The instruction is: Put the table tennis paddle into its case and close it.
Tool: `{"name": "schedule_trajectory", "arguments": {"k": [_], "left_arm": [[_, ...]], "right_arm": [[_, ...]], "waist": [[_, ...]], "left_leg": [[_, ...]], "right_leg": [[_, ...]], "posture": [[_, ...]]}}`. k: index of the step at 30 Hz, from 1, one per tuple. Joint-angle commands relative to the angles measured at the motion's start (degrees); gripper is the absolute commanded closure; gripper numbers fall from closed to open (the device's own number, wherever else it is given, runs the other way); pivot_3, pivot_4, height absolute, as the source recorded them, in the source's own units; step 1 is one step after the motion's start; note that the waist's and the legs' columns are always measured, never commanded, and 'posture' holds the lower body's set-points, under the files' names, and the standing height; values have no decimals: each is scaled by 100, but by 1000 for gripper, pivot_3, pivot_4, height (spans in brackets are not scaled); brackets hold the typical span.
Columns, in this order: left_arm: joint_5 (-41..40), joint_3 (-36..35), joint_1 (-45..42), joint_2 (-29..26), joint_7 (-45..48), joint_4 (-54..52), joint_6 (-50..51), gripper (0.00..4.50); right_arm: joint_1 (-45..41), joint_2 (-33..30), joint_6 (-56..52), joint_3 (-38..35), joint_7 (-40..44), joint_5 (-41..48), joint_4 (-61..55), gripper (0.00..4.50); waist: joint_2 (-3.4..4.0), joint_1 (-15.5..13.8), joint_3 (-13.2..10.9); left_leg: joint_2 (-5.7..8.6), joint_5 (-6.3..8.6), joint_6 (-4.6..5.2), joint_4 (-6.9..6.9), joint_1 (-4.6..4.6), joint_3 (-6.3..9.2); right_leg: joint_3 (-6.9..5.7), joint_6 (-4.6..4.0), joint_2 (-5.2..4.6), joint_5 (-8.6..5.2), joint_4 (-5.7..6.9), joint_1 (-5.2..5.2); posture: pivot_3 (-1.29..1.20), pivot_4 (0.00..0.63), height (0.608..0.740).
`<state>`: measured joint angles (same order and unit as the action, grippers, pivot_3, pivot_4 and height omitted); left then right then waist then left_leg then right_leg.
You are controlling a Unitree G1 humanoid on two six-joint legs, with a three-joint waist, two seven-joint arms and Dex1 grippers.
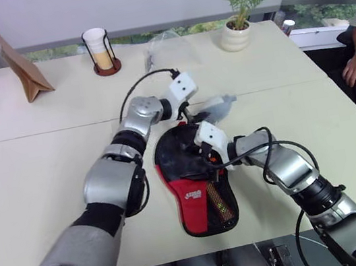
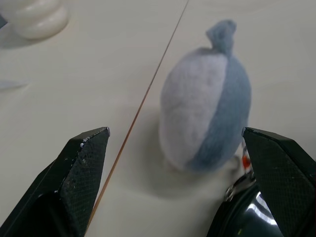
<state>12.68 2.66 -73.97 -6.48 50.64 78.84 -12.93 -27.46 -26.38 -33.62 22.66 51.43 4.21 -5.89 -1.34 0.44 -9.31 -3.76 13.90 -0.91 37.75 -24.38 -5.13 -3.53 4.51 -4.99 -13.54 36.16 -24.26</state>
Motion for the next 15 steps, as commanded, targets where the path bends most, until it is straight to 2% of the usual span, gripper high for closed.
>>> {"name": "schedule_trajectory", "arguments": {"k": [1,9,15], "left_arm": [[-87,-44,-66,-352,323,-228,-123,51],[-653,-197,452,-1164,2229,-790,-334,51],[-1044,-164,1310,-1376,2812,-1824,-362,51]], "right_arm": [[323,-280,-238,462,81,-360,726,0],[183,-385,-344,215,178,-220,394,0],[133,-748,-898,-163,235,142,-649,0]], "waist": [[0,3,0],[3,-9,1],[4,-96,-1]], "left_leg": [[0,0,0,0,0,0],[0,0,0,1,-1,0],[0,2,2,14,-15,-1]], "right_leg": [[0,0,0,0,0,0],[-3,-17,-4,-9,0,2],[-3,-20,-9,-10,-2,-4]], "posture": [[0,150,740],[0,150,740],[0,150,740]]}}
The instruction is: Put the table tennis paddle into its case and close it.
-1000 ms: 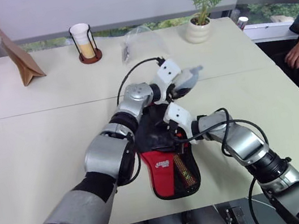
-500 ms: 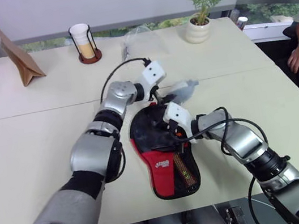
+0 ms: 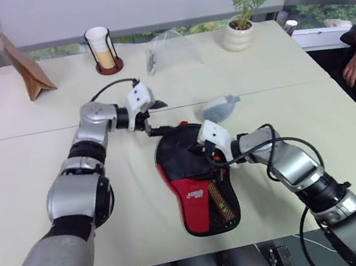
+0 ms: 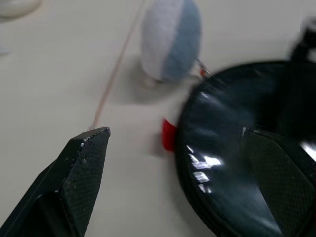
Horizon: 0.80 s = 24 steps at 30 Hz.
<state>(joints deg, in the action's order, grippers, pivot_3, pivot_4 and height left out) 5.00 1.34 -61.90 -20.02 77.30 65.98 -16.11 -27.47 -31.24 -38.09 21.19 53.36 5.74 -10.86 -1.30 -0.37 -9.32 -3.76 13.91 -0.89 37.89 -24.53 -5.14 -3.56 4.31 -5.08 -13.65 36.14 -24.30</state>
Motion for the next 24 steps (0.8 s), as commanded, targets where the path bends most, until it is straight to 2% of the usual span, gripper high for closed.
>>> {"name": "schedule_trajectory", "arguments": {"k": [1,7,14,19,24], "left_arm": [[-339,-24,224,-1,139,-719,-6,51],[-757,138,1076,117,258,-2281,425,51],[-1169,671,2161,80,395,-4552,1418,51],[-1136,975,2462,40,87,-5135,1864,51],[-884,1295,2566,81,-350,-5058,1987,51]], "right_arm": [[114,-314,-591,-130,51,110,-339,0],[-326,-807,-1385,-1121,85,757,-1179,0],[-1114,-1285,-1644,-1926,86,1182,-795,0],[-1480,-1280,-1053,-1771,-49,958,52,0],[-2043,-999,-28,-1278,-17,465,1681,0]], "waist": [[-1,-36,-1],[6,-27,-8],[13,0,-13],[15,-4,-15],[16,1,-15]], "left_leg": [[0,0,0,1,-3,1],[0,0,0,15,-38,6],[-8,0,1,11,-39,18],[-7,0,1,13,-39,16],[-6,-1,1,15,-39,12]], "right_leg": [[0,-1,0,0,0,-1],[-2,0,0,2,2,-26],[-5,15,18,10,9,-35],[-3,2,16,4,10,-34],[-1,8,16,7,10,-35]], "posture": [[0,150,740],[0,150,740],[0,150,740],[0,150,740],[0,150,740]]}}
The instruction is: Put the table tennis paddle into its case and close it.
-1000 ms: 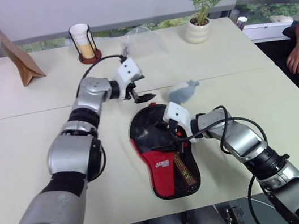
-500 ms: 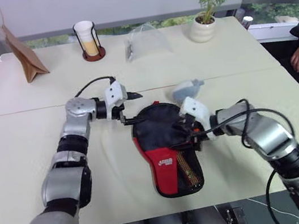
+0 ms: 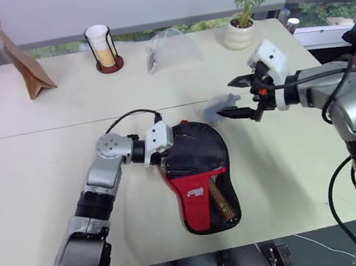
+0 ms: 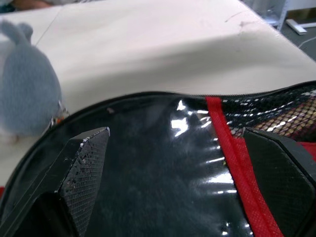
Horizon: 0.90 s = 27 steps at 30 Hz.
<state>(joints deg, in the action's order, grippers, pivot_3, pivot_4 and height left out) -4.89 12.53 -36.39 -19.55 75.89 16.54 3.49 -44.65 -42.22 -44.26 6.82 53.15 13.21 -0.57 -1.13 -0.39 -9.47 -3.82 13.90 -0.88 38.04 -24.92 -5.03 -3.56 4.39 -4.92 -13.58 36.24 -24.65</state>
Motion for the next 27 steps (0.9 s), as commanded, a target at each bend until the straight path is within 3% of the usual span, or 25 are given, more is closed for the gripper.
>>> {"name": "schedule_trajectory", "arguments": {"k": [1,10,22,25,27], "left_arm": [[149,231,24,43,-280,-57,38,51],[395,579,44,51,-667,331,-20,51],[445,669,37,98,-900,427,-39,51],[449,691,29,102,-922,435,-41,20],[450,705,26,95,-921,440,-32,20]], "right_arm": [[-445,159,835,276,26,-422,1006,0],[-1461,624,2432,979,496,-1303,3596,0],[-2234,1188,3340,1246,933,-2050,5693,0],[-2351,1285,3514,1212,894,-2161,6036,904],[-2415,1324,3584,1166,897,-2192,6164,1932]], "waist": [[0,3,0],[13,23,-7],[18,46,-6],[18,59,-5],[19,84,-5]], "left_leg": [[0,0,0,0,0,-1],[0,-1,0,-2,0,-5],[0,-1,-1,-1,1,-6],[0,-2,-2,-1,1,-6],[0,-2,-2,-1,1,-6]], "right_leg": [[0,8,0,5,0,0],[0,13,2,6,1,-2],[0,13,1,7,4,0],[0,14,1,7,5,0],[0,14,1,7,6,1]], "posture": [[0,150,740],[0,150,740],[0,150,740],[0,150,740],[0,150,740]]}}
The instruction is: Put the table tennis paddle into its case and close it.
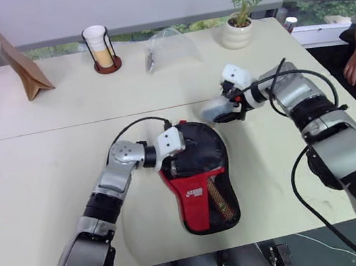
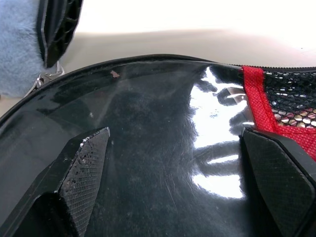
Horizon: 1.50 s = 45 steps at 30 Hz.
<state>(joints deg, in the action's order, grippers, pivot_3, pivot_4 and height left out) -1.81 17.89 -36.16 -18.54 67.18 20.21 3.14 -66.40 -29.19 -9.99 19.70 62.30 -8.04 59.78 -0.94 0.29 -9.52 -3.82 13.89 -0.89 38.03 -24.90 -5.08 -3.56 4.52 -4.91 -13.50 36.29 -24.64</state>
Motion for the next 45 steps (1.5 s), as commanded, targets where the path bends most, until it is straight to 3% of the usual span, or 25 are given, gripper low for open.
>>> {"name": "schedule_trajectory", "arguments": {"k": [1,4,6,13,25,45], "left_arm": [[144,176,3,-12,-47,81,1,20],[149,211,12,-36,-35,89,26,20],[151,236,21,-50,-25,72,75,20],[211,312,26,-103,-22,105,172,20],[225,448,120,-183,14,31,314,20],[567,974,90,-416,86,50,900,20]], "right_arm": [[-268,33,182,-144,-16,-78,173,2423],[-317,31,198,-209,16,-88,212,3926],[-296,-19,180,-240,84,-83,141,4422],[223,-440,-133,-208,389,-136,-777,4438],[2003,-1397,-1621,-458,538,13,-4042,4438],[2818,-1458,-4773,-609,-683,128,-6443,4438]], "waist": [[1,31,0],[3,38,1],[3,39,1],[4,24,2],[14,17,8],[15,25,11]], "left_leg": [[0,0,0,0,0,0],[0,0,0,0,4,0],[0,0,0,0,6,0],[0,0,0,0,7,0],[1,0,0,0,16,1],[0,1,1,-2,34,5]], "right_leg": [[0,0,0,0,0,0],[0,1,0,0,2,2],[0,1,0,0,2,4],[0,1,-1,0,3,5],[0,-1,-3,-1,2,13],[0,-18,-3,-11,2,26]], "posture": [[0,150,740],[0,150,740],[0,150,740],[0,150,740],[0,150,740],[0,150,740]]}}
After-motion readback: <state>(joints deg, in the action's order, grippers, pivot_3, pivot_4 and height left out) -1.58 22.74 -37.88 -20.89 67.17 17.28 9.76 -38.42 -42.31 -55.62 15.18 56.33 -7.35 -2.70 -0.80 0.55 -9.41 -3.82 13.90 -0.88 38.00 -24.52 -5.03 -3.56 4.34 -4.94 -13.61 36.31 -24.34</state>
